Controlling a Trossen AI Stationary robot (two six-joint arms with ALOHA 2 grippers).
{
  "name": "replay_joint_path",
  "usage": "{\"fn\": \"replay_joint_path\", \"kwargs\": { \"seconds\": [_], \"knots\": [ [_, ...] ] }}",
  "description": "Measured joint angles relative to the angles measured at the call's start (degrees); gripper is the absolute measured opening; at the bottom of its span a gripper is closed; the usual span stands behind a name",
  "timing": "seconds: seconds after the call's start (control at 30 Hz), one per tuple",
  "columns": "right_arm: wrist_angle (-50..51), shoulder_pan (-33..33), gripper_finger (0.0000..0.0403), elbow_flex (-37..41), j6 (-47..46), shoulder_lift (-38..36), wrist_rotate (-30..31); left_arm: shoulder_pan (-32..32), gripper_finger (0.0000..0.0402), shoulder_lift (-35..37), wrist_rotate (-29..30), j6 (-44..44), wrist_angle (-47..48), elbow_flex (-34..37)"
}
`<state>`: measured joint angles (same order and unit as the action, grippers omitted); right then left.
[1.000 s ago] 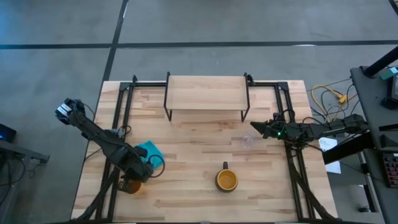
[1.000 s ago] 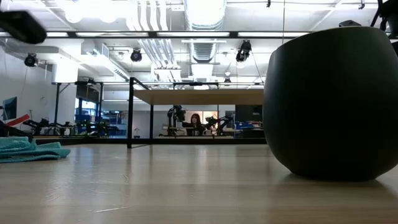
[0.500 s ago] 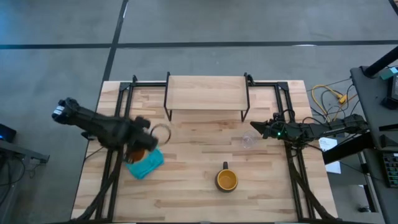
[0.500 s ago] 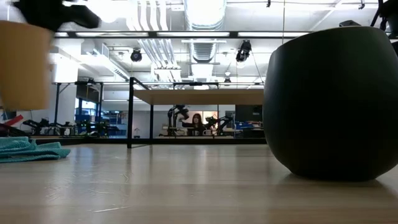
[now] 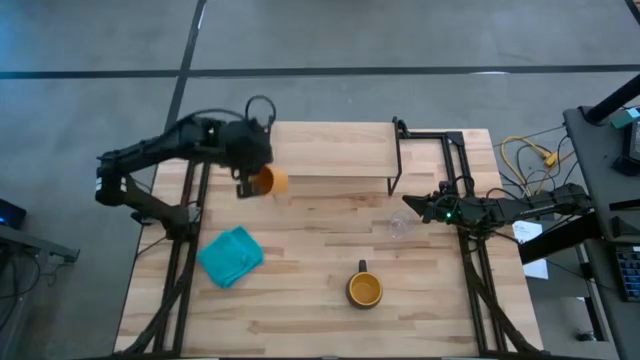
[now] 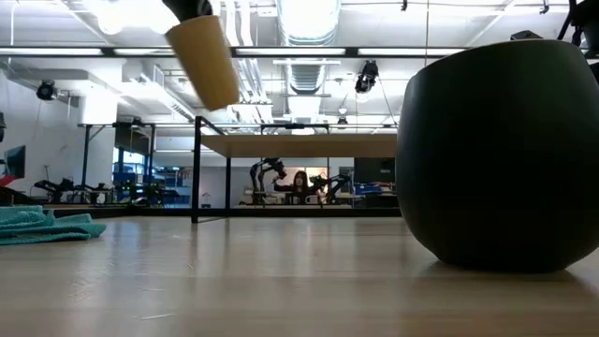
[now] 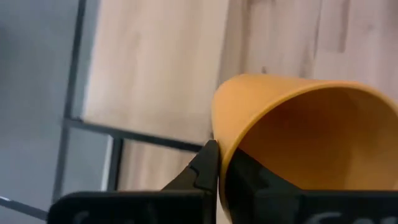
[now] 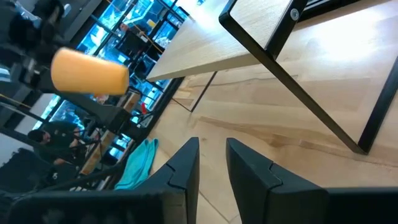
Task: Stack small to large cups/mugs on shelf
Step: Put the yellow cup on the shelf
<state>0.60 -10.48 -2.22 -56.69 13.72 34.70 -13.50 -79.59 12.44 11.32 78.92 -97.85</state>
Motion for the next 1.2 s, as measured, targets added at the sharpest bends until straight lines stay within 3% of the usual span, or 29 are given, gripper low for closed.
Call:
{"fn": "replay_joint_path", "kwargs": {
  "seconds": [0.2,0.5,0.7,1.2],
  "knots": [
    [0.0,0.0,0.0069,0.0,1.7,0.0,0.0,-4.2,0.0000,-8.5,-0.1,7.0,0.3,-8.3],
    [0.0,0.0,0.0075,0.0,1.9,0.0,0.0,-11.0,0.0000,-18.0,-0.4,8.9,7.7,-20.0],
    [0.0,0.0,0.0069,0.0,3.3,0.0,0.0,-15.0,0.0000,-20.5,-8.8,6.0,7.7,-27.0],
    [0.8,0.0,0.0070,0.0,3.4,0.0,-0.1,-22.8,0.0000,-21.4,-10.9,1.9,10.8,-28.4]
  ]
}}
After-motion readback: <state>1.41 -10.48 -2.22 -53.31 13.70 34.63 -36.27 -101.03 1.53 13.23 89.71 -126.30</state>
